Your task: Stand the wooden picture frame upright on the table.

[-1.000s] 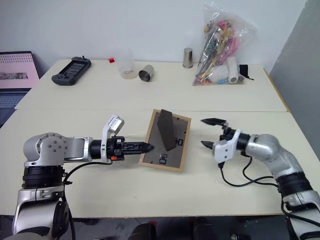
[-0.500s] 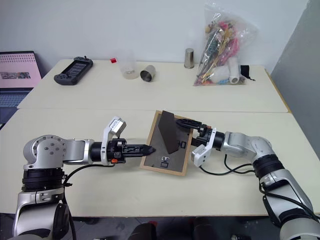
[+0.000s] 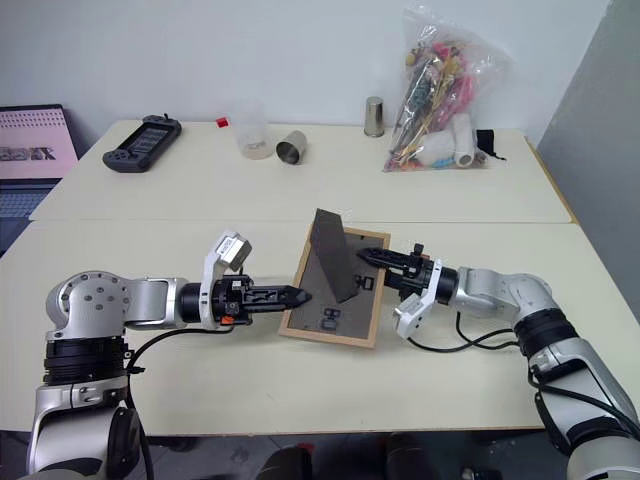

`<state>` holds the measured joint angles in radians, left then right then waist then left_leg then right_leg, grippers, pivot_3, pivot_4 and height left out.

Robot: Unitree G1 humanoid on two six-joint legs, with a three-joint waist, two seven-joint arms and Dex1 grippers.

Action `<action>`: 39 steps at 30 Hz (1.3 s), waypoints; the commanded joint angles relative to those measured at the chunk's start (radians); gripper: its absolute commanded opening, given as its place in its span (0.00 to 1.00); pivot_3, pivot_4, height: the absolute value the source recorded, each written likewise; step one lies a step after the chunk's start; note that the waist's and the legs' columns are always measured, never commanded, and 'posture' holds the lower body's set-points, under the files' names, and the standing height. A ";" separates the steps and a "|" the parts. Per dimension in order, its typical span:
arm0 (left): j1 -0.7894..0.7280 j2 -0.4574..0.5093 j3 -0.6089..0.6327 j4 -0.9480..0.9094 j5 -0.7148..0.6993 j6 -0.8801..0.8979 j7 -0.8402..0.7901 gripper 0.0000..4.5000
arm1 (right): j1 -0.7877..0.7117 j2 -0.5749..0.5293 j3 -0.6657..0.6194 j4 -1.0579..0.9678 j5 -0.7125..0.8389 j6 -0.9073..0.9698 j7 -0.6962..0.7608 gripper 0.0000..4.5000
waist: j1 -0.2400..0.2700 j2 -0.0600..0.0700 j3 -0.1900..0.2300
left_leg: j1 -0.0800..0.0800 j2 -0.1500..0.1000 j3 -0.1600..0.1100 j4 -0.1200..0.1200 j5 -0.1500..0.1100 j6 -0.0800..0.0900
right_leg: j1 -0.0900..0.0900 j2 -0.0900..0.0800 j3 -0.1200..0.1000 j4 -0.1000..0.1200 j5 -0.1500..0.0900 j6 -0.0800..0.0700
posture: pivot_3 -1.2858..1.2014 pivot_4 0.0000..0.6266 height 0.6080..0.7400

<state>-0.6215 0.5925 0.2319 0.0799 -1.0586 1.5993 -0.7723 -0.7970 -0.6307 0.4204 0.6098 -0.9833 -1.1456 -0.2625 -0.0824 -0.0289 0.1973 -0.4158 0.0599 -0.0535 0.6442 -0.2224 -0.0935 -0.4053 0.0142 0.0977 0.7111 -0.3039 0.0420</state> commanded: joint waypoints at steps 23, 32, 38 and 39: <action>0.388 0.021 -0.008 -0.581 0.574 -0.877 0.347 1.00 | -0.008 0.231 -0.181 -0.227 1.546 1.300 1.136 0.29 | 0.028 -0.001 0.000 | 0.001 0.002 0.000 0.001 -0.002 0.004 | 0.002 0.000 -0.001 0.001 0.000 0.000 | 0.52 0.24 1.00; 0.456 -0.036 -0.039 -0.612 0.592 -0.930 0.354 1.00 | -0.104 0.370 -0.242 0.050 1.497 1.441 1.275 0.29 | 0.025 -0.001 0.000 | -0.001 0.002 0.002 -0.001 -0.002 0.004 | 0.000 0.000 -0.001 -0.003 0.000 0.000 | 0.52 0.24 1.00; 0.467 -0.045 -0.046 -0.605 0.594 -0.933 0.352 1.00 | -0.082 0.418 -0.275 0.141 1.430 1.376 1.289 0.29 | 0.025 -0.001 0.000 | -0.001 0.002 0.002 0.000 -0.002 0.004 | 0.000 0.000 -0.001 -0.003 0.000 0.000 | 0.52 0.24 1.00; 0.471 -0.045 -0.049 -0.602 0.599 -0.937 0.351 1.00 | -0.071 0.420 -0.271 0.140 1.413 1.363 1.296 0.29 | 0.025 -0.001 0.000 | -0.001 0.002 0.002 0.000 -0.002 0.004 | 0.000 0.000 -0.001 -0.003 0.000 0.000 | 0.52 0.24 1.00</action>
<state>-0.1582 0.5500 0.1833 -0.4852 -0.4648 0.6886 -0.4206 -0.8728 -0.2143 0.1815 0.7716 0.4486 0.2694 1.0034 -0.0572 -0.0297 0.1970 -0.4169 0.0616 -0.0518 0.6438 -0.2247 -0.0894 -0.4055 0.0145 0.0967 0.7086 -0.3039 0.0417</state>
